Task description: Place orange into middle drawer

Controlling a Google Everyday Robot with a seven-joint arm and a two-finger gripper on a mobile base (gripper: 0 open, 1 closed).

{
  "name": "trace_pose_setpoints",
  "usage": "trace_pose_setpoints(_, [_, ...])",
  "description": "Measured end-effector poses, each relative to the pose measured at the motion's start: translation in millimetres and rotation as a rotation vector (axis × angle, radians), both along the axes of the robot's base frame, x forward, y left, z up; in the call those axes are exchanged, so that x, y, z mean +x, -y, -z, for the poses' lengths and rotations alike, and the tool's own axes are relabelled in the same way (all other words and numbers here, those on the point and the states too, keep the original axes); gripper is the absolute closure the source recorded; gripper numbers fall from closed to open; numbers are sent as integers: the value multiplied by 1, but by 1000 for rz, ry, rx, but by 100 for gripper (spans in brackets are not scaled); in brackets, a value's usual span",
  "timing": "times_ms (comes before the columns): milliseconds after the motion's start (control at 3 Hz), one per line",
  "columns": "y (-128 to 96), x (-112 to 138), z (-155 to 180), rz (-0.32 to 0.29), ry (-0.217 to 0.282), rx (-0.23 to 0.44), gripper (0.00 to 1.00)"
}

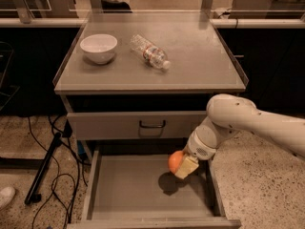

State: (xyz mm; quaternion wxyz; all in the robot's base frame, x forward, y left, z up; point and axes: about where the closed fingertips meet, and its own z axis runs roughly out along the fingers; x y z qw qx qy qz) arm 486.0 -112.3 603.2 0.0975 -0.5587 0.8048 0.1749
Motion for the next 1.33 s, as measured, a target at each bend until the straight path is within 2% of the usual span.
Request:
trace_pose_setpoints(667, [-9,-5,69,76,-85,0,100])
trace_pose_setpoints(1000, [-14,-5,130,115,-164,-43,100])
trace_pose_setpoints(1333, [-19,-13,129,100,-163,-43,100])
